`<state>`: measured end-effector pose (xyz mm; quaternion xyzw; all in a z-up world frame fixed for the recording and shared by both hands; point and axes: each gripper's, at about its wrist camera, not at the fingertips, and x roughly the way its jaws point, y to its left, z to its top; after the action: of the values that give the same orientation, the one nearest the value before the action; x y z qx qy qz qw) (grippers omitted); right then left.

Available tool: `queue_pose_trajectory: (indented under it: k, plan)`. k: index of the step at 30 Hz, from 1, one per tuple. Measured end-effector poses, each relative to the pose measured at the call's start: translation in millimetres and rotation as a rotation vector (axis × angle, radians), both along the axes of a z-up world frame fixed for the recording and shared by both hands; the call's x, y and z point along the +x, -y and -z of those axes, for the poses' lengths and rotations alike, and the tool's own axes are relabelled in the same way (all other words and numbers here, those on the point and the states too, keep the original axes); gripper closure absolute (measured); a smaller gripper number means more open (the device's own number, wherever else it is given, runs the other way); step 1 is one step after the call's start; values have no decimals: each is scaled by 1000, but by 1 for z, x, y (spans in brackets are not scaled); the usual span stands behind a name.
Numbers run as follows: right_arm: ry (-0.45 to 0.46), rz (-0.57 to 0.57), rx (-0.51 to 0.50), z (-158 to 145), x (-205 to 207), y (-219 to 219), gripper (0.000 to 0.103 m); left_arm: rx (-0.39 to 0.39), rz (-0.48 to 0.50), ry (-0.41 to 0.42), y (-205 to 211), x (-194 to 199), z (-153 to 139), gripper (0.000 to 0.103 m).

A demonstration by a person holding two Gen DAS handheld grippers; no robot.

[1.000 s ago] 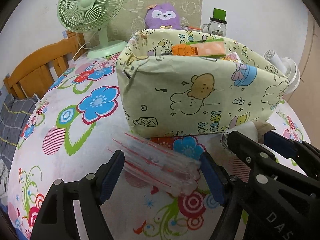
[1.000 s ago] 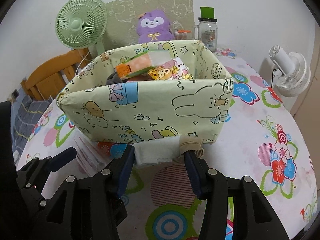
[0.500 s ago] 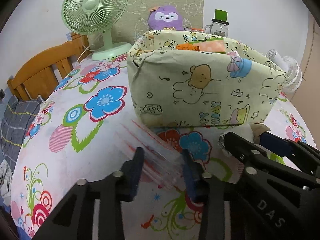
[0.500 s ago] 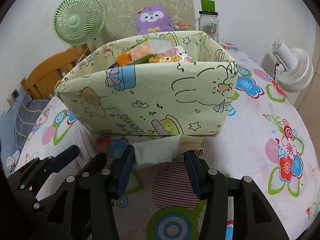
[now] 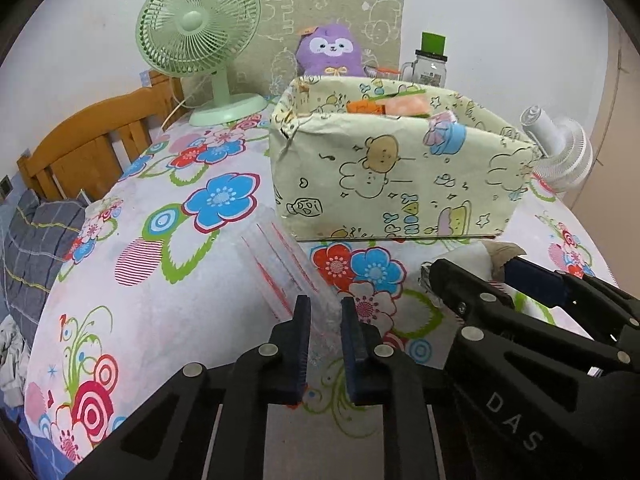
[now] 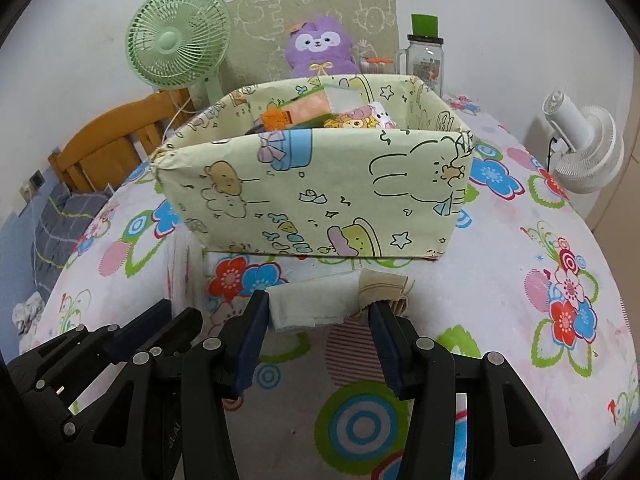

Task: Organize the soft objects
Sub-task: 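Grasp the clear straws with the left gripper while the right grasps the white roll, then lift the straws and white roll over the fabric box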

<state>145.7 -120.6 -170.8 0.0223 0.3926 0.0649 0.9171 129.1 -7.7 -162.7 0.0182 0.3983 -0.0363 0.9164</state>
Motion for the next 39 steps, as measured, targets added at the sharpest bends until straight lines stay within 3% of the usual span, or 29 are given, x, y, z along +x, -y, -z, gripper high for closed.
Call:
queue_pose_trajectory:
  k: [16,29,39]
  plan:
    - [89,14,6,-32,-41,9,49,-7,36,91,14,-35,-30,98]
    - [108,11,18,-38,-54,11,49,0,34,108,17,-45,-36,98]
    - [169,23,25,-70,-63,17,49,0,48,171,25,-52,-70,98]
